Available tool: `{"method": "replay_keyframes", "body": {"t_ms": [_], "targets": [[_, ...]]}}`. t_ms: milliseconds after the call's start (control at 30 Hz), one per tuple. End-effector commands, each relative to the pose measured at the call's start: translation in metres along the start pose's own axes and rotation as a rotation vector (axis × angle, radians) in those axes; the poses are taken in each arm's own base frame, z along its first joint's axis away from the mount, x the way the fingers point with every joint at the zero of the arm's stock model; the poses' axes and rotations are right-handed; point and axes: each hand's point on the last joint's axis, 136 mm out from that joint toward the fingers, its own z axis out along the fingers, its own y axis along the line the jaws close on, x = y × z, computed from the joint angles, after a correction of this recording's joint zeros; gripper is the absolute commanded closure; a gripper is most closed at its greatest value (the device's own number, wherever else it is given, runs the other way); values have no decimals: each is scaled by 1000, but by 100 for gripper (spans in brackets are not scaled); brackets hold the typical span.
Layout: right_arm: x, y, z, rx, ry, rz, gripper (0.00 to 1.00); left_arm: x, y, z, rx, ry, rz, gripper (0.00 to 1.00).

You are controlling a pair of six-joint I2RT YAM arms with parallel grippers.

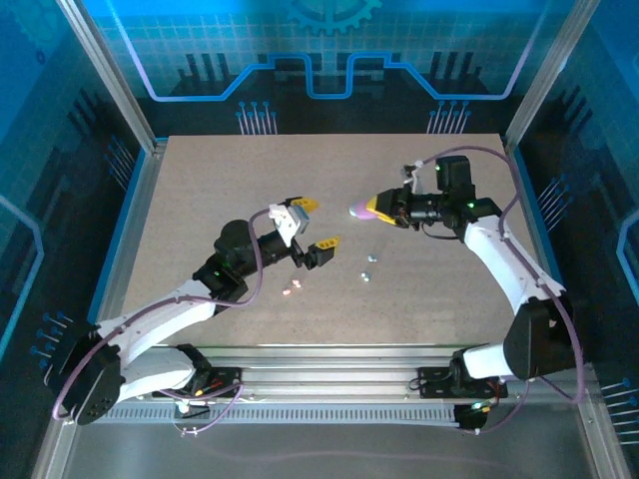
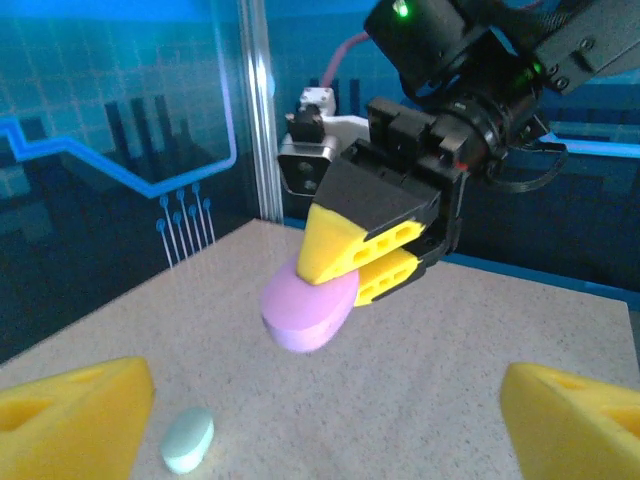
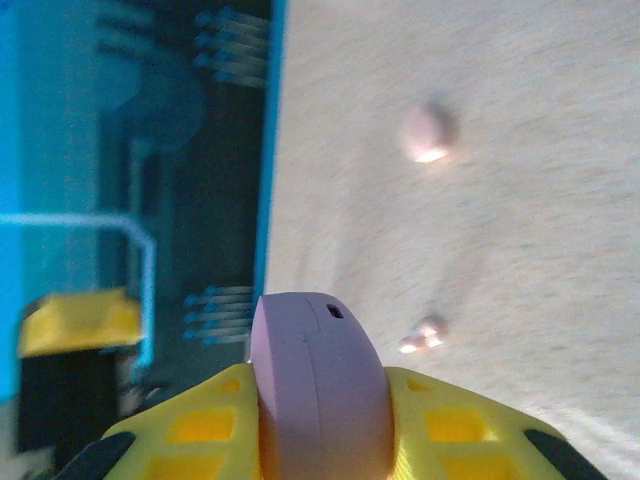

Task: Insert the wireless bluetooth earbuds into the charging case

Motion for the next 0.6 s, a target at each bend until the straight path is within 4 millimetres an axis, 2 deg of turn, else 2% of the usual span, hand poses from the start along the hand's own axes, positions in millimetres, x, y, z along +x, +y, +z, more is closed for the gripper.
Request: {"method": "replay_keyframes", "body": {"t_ms": [0, 100, 233, 333, 433, 567], "targets": [[-17, -77, 4, 172, -49, 84, 92, -15, 11, -3, -74, 65, -70, 1], [-27, -122, 9, 240, -53, 148, 92, -10, 29, -5, -182, 147, -139, 1], [-41, -159, 17, 298, -57, 164, 92, -5, 42, -8, -269, 182, -200, 1], [-54, -166, 23, 288, -64, 185, 90, -2, 44, -8, -282, 186, -212, 1], [-65, -187, 30, 350, -58, 196, 91, 0, 47, -10, -302, 183, -220, 1], [-75, -198, 45, 333, -5, 196, 89, 3, 47, -11, -302, 199, -220, 1]]}}
